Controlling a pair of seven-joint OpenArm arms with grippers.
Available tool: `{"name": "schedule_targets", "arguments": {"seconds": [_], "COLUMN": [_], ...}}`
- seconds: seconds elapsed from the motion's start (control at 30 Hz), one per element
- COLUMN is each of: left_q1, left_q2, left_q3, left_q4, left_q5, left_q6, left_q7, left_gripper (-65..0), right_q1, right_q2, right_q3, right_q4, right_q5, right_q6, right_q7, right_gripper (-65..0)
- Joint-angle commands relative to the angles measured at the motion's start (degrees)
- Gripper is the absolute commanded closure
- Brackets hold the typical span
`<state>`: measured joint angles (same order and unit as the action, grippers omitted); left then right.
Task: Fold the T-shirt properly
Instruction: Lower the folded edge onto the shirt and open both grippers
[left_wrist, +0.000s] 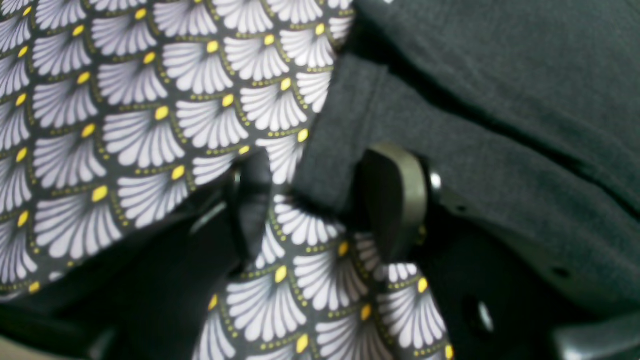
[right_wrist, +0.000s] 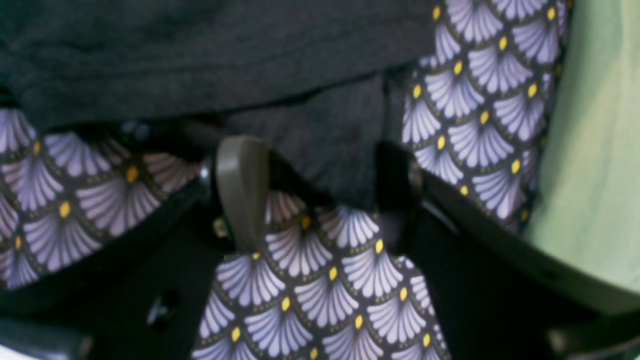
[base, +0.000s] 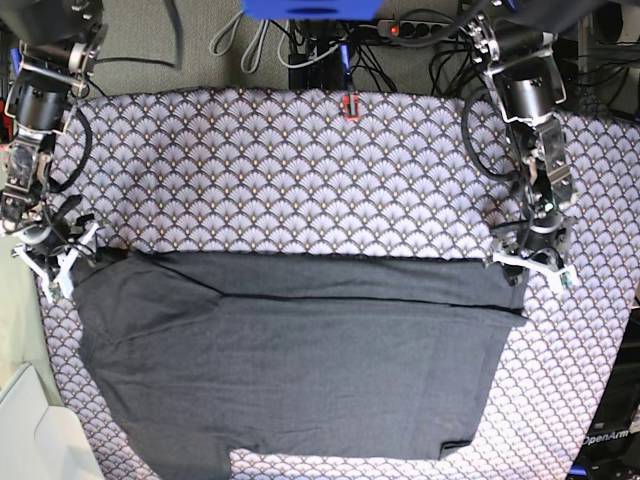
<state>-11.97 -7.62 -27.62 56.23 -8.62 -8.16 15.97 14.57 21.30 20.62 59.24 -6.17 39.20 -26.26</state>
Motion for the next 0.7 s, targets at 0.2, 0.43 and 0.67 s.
{"name": "schedule_targets", "arguments": {"seconds": [0.2,0.43,0.67], "left_q1": [-1.4,-1.4,-1.3], "left_q2": [-0.2,-0.1,-0.3], "left_q3": [0.1,0.1,0.1], "left_q4": [0.5,1.0,1.3], "left_q5": [-0.4,-0.4,-0.4], "left_q6": [0.2,0.1,0.1], "left_q7": [0.1,0.1,0.2], "left_gripper": [-31.6,0.0,-0.5], "right_q1": [1.2,1.2,-0.4], "right_q2": [2.3,2.5,2.2], "right_q3": [0.3,0.3,0.3], "right_q4": [1.0,1.0,0.7], "right_q5": [0.6,0.6,0.6], "right_q6": [0.0,0.0,0.0], "right_q7": [1.3,1.1,1.3], "right_gripper": [-35.2,-35.2,-35.2]}}
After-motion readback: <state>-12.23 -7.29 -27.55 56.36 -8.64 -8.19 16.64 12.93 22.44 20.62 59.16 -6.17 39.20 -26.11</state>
